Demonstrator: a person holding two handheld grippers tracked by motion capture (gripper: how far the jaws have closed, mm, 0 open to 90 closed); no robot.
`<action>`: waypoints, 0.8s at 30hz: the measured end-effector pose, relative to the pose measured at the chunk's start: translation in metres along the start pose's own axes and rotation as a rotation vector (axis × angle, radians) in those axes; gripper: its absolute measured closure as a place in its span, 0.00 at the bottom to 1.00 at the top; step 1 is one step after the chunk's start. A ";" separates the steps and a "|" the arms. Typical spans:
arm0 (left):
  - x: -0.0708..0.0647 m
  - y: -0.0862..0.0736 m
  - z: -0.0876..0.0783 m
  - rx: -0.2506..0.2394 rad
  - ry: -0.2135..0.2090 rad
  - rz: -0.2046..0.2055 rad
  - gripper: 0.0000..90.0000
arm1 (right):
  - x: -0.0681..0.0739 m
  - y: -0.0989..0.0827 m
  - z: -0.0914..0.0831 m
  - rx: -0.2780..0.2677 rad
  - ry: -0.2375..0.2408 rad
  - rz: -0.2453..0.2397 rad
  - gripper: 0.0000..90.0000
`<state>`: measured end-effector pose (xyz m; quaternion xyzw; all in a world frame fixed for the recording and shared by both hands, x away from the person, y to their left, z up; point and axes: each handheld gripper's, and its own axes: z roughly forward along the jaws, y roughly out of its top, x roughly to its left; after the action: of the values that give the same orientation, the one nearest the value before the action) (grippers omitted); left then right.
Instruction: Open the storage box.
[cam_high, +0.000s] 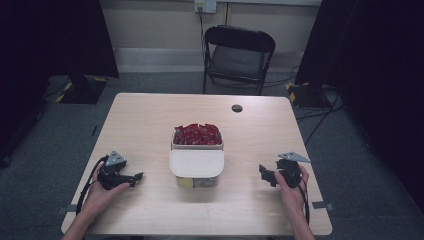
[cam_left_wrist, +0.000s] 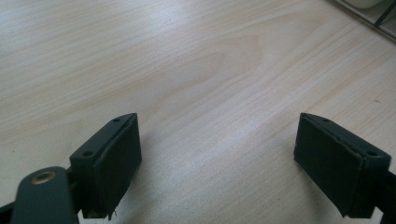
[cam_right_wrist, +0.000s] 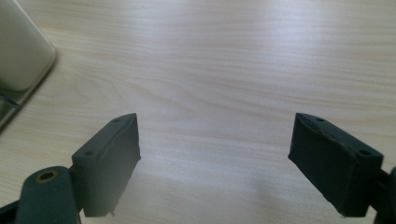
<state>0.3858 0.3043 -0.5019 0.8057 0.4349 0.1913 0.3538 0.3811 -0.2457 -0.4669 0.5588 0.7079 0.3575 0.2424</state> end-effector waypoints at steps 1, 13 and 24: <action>0.000 0.000 0.000 0.000 0.000 0.000 0.16 | 0.001 0.002 -0.004 -0.013 0.012 -0.002 0.17; 0.000 0.000 0.000 0.000 0.000 0.000 0.16 | 0.022 0.007 -0.015 -0.045 0.094 -0.029 0.17; 0.000 0.000 0.000 0.000 0.000 0.000 0.16 | 0.051 0.012 -0.024 -0.059 0.200 -0.081 0.16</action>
<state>0.3858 0.3043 -0.5019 0.8057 0.4348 0.1913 0.3539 0.3575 -0.2002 -0.4396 0.4839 0.7399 0.4219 0.2011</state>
